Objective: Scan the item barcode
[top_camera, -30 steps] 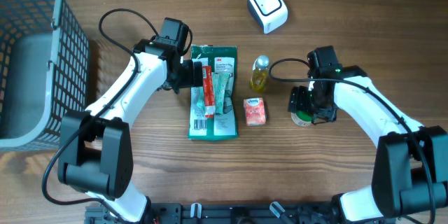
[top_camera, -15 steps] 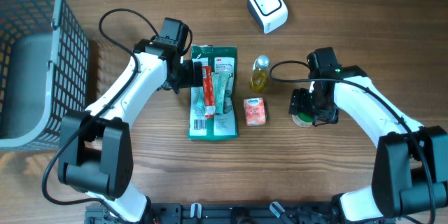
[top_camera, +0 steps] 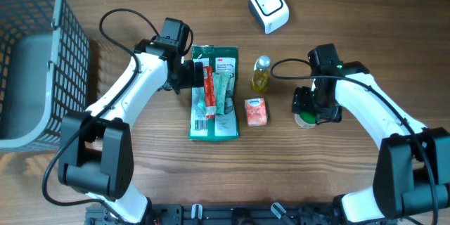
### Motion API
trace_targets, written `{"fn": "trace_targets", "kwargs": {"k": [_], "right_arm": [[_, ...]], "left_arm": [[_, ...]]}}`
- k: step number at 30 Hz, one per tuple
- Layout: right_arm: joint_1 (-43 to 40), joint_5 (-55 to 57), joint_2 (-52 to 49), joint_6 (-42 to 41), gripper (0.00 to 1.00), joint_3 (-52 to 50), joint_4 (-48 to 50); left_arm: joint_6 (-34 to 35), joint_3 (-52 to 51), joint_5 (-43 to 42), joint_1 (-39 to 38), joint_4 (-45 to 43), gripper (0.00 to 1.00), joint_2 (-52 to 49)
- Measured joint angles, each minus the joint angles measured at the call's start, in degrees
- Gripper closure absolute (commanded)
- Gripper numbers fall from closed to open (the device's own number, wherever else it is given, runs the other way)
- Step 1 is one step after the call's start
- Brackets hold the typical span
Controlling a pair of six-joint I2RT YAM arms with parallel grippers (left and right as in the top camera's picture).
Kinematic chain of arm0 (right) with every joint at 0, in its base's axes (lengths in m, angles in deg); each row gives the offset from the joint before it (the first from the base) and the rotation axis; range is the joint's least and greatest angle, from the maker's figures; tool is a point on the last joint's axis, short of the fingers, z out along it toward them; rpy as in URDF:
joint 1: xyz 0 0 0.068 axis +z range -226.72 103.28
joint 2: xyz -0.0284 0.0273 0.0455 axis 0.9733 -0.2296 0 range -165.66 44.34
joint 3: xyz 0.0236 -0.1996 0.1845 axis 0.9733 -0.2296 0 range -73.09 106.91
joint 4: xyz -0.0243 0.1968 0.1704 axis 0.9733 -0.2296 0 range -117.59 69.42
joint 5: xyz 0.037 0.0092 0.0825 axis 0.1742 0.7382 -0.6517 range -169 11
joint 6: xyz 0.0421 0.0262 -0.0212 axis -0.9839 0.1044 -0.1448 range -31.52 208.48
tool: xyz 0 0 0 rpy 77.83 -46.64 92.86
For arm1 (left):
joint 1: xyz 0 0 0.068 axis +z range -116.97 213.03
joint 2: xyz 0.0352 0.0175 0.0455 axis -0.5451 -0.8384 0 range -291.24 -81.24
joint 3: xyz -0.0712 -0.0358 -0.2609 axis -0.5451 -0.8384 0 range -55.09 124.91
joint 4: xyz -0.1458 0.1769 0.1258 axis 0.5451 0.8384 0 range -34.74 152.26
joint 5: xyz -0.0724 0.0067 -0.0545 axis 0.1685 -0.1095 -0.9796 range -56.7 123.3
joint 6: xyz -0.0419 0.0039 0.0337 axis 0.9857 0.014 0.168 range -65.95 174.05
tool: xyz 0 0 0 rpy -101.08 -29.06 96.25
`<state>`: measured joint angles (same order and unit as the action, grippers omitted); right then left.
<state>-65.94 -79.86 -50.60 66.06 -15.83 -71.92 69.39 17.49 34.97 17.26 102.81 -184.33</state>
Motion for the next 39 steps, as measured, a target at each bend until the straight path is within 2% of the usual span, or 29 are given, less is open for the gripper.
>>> {"fn": "trace_targets", "kwargs": {"k": [19, 22, 24, 39], "right_arm": [[1.6, 2.9, -0.7, -0.9, 0.20, 0.0, 0.6], [1.6, 2.9, -1.5, -0.9, 0.22, -0.3, 1.7], [1.6, 2.9, -1.5, -1.2, 0.28, -0.6, 2.1], [1.6, 2.8, -1.6, -2.4, 0.22, -0.7, 1.4]], "left_arm": [[0.0, 0.0, 0.0, 0.0, 0.0, 0.00, 0.0], [0.0, 0.0, 0.0, 0.0, 0.0, 0.00, 0.0], [0.0, 0.0, 0.0, 0.0, 0.0, 0.00, 0.0], [0.0, 0.0, 0.0, 0.0, 0.0, 0.00, 0.0]]}}
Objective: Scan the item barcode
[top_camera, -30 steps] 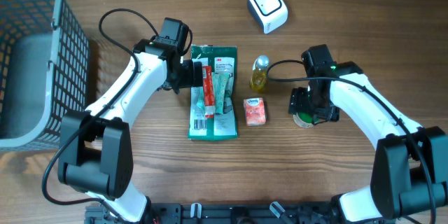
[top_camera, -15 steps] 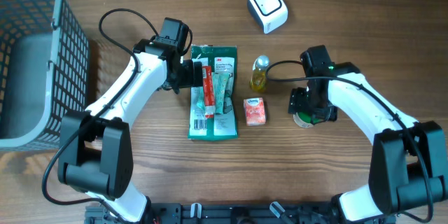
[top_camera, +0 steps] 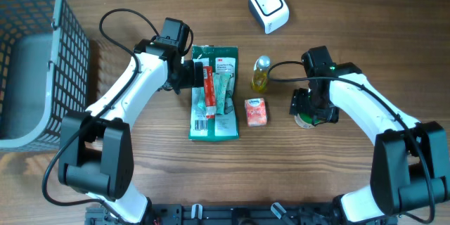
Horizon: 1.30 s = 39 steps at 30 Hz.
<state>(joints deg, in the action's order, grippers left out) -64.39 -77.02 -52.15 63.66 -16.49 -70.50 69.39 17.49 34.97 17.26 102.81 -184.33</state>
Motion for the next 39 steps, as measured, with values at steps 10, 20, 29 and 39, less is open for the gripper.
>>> {"fn": "trace_targets", "kwargs": {"k": [10, 20, 29, 39], "right_arm": [[0.0, -0.1, 0.0, -0.7, 0.35, -1.0, 0.5], [0.0, -3.1, 0.0, -0.7, 0.53, -0.8, 1.7], [-0.2, -6.3, 0.0, -0.8, 0.62, 1.7, -2.1], [-3.1, -23.8, 1.2, -0.8, 0.83, 4.0, -9.4]], "left_arm": [[0.0, 0.0, 0.0, 0.0, 0.0, 0.00, 0.0], [0.0, 0.0, 0.0, 0.0, 0.0, 0.00, 0.0], [0.0, 0.0, 0.0, 0.0, 0.0, 0.00, 0.0], [0.0, 0.0, 0.0, 0.0, 0.0, 0.00, 0.0]]}}
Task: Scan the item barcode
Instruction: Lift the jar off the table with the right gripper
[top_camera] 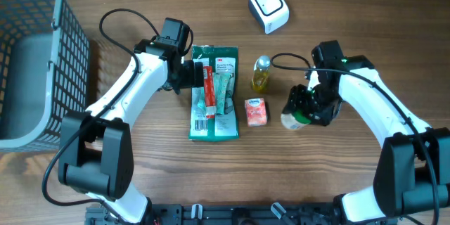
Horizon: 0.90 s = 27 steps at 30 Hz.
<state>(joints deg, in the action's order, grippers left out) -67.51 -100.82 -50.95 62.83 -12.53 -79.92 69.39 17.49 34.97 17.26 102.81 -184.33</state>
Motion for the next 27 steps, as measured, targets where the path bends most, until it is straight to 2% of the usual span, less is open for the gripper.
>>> {"fn": "trace_targets", "kwargs": {"k": [3, 5, 10, 12, 19, 21, 22, 27], "right_arm": [[0.0, -8.5, 0.0, 0.0, 0.78, 0.0, -2.5], [0.0, -14.2, 0.0, -0.1, 0.82, 0.0, -4.3], [0.1, -24.3, 0.0, -4.8, 0.84, 0.0, -7.5], [0.6, -28.7, 0.0, -6.3, 0.89, 0.0, -7.6], [4.0, -34.9, 0.0, -13.8, 0.91, 0.0, -7.6], [4.5, -35.9, 0.0, -14.8, 0.91, 0.0, -7.6], [4.6, -36.4, 0.0, -15.1, 0.95, 0.0, -7.6], [4.6, -38.6, 0.0, -15.7, 0.96, 0.0, -7.6]], "left_arm": [[0.0, 0.0, 0.0, 0.0, 0.0, 0.00, 0.0], [0.0, 0.0, 0.0, 0.0, 0.0, 0.00, 0.0], [0.0, 0.0, 0.0, 0.0, 0.0, 0.00, 0.0], [0.0, 0.0, 0.0, 0.0, 0.0, 0.00, 0.0], [0.0, 0.0, 0.0, 0.0, 0.0, 0.00, 0.0], [0.0, 0.0, 0.0, 0.0, 0.0, 0.00, 0.0], [0.0, 0.0, 0.0, 0.0, 0.0, 0.00, 0.0], [0.0, 0.0, 0.0, 0.0, 0.0, 0.00, 0.0]]}}
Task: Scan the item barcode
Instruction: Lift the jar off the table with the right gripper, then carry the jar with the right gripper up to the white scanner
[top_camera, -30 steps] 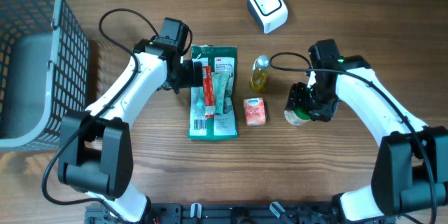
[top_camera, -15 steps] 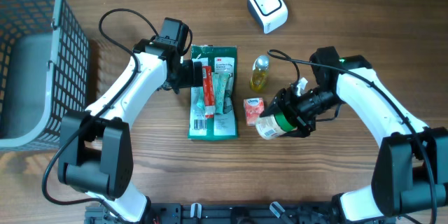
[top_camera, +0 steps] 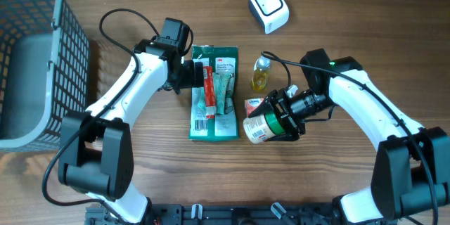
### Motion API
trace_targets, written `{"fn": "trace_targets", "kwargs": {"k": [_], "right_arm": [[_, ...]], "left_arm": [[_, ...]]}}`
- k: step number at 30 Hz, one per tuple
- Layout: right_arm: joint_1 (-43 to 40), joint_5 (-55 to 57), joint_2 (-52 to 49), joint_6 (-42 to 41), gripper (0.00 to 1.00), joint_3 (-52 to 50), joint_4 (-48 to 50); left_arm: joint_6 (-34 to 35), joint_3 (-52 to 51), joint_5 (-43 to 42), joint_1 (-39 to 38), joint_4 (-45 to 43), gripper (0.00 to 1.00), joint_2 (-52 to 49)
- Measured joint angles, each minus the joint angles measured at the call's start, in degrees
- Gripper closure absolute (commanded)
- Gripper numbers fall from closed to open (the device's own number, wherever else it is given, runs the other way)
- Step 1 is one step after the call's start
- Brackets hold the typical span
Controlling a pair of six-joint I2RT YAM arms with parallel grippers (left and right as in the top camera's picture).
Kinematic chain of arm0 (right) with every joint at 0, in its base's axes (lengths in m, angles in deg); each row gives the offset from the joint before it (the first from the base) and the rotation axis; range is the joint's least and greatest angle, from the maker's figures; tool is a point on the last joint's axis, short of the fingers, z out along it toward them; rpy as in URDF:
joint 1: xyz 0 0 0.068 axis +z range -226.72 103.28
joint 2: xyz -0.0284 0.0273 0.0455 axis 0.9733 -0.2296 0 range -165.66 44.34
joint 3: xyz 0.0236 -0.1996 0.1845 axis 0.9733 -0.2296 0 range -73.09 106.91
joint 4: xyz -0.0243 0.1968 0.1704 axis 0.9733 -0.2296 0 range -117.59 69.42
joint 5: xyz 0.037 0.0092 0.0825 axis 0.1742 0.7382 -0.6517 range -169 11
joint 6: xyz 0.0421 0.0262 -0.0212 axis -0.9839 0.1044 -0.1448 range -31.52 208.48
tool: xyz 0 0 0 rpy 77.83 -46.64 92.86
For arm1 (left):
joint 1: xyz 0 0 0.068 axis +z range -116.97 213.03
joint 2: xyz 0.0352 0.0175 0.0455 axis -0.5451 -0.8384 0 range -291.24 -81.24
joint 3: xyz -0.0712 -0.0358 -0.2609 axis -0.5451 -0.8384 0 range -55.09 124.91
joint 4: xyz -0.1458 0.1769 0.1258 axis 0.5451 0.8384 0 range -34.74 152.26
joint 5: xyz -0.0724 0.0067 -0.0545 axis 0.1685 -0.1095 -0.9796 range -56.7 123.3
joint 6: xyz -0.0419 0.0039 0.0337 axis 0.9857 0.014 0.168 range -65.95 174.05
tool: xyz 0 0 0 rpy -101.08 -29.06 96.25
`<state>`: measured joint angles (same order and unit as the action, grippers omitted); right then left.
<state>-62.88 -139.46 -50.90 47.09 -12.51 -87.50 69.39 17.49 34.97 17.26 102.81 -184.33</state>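
My right gripper [top_camera: 278, 118] is shut on a green-and-white jar [top_camera: 258, 128] and holds it tipped on its side, one round end facing the lower left, just right of the middle. The jar covers part of an orange pack [top_camera: 252, 105]. The white barcode scanner [top_camera: 268, 8] stands at the far edge, well away from the jar. My left gripper [top_camera: 193, 75] rests at the upper left edge of a green flat package [top_camera: 218, 95]; whether its fingers are open or shut does not show.
A red tube [top_camera: 209, 93] lies on the green package. A small yellow bottle [top_camera: 261, 74] stands between the package and my right arm. A grey wire basket [top_camera: 31, 56] fills the far left. The scanner's cable runs off the top edge.
My right gripper has moved left with the jar and turned it from nearly upright onto its side, so it now overlaps the orange pack. The left arm has not moved.
The jar stood on the table right of the orange pack with my right gripper around it, at both of the first moments. Then it was held slightly tilted and shifted left. Now it is held sideways by the orange pack. The left arm stayed at the green package throughout.
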Motion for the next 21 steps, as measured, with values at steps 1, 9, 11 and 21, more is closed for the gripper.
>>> {"fn": "trace_targets", "kwargs": {"k": [1, 9, 11, 21], "right_arm": [[0.0, -0.2, 0.0, 0.0, 0.96, 0.0, 0.0], [0.0, -0.9, 0.0, 0.0, 0.95, 0.0, 0.0], [0.0, -0.9, 0.0, 0.0, 0.95, 0.0, 0.0], [0.0, 17.6, 0.0, 0.0, 0.95, 0.0, 6.1]], "left_arm": [[0.0, 0.0, 0.0, 0.0, 0.0, 0.00, 0.0], [0.0, 0.0, 0.0, 0.0, 0.0, 0.00, 0.0], [0.0, 0.0, 0.0, 0.0, 0.0, 0.00, 0.0], [0.0, 0.0, 0.0, 0.0, 0.0, 0.00, 0.0]]}}
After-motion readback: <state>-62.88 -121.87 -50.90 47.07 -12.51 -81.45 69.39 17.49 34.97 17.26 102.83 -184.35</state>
